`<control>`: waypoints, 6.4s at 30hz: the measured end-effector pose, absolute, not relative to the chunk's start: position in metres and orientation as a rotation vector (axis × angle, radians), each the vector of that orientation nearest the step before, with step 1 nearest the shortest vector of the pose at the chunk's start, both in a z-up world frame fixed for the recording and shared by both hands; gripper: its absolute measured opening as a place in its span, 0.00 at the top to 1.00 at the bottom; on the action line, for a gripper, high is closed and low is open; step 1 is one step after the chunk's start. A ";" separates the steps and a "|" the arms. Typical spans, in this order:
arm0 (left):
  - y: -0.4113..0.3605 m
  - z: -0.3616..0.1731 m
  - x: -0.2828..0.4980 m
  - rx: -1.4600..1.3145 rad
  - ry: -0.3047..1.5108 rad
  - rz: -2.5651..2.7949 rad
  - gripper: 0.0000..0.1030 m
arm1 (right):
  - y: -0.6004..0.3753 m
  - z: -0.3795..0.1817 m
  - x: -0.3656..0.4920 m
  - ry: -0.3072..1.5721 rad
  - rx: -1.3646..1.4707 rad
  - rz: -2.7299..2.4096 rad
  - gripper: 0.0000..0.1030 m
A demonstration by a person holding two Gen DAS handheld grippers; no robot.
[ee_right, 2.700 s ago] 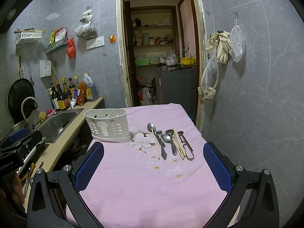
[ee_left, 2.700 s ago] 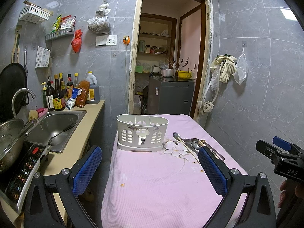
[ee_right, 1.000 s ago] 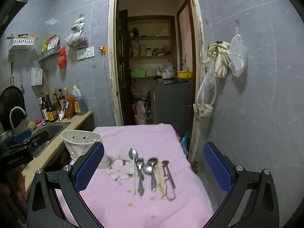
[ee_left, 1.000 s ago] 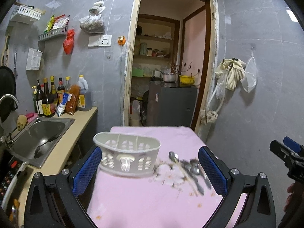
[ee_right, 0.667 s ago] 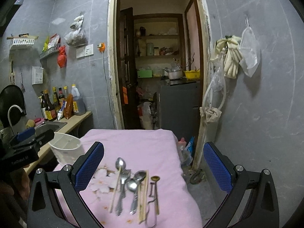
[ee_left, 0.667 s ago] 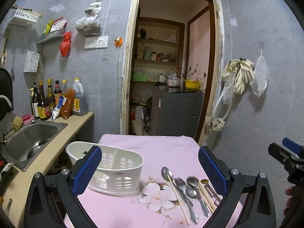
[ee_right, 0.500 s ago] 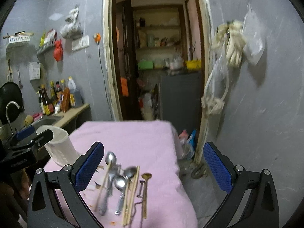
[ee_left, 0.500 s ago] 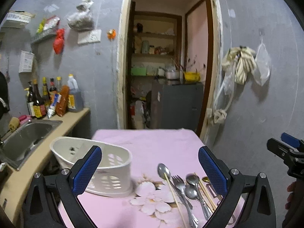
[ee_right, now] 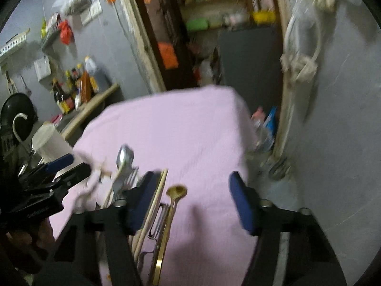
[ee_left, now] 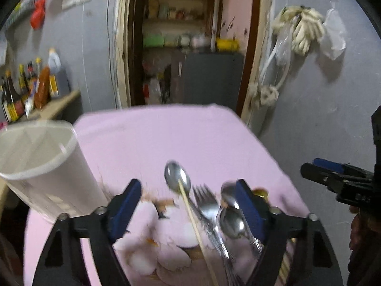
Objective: Organize utensils
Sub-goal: 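Move both tools forward toward the row of utensils, then grasp the silver fork with the left tool while the right tool grasps the small gold spoon, then lift both utensils over the white caddy and open both tools to drop them in, then bring both open tools back to the remaining utensils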
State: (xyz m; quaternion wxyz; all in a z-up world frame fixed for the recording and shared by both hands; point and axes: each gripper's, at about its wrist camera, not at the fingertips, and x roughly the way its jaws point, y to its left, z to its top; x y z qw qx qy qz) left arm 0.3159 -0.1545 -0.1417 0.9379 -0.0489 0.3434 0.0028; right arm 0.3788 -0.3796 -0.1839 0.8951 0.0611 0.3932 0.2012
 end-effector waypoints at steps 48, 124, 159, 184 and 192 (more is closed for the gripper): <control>-0.142 -0.188 0.365 -0.426 1.051 -0.245 0.78 | -0.348 -0.255 0.411 1.123 0.232 0.687 0.95; 0.102 -0.079 0.287 -0.300 0.293 0.124 0.96 | -0.104 -0.102 0.337 0.197 0.215 0.580 0.98; -0.066 -0.001 0.225 -0.164 0.231 0.100 0.01 | -0.317 -0.012 0.269 0.195 0.073 0.321 0.01; -0.146 -0.129 0.276 -0.111 0.558 0.049 0.03 | -0.386 -0.174 0.333 0.679 0.115 0.339 0.05; -0.154 -0.157 0.303 -0.110 0.674 0.030 0.35 | -0.365 -0.209 0.350 0.828 0.094 0.395 0.39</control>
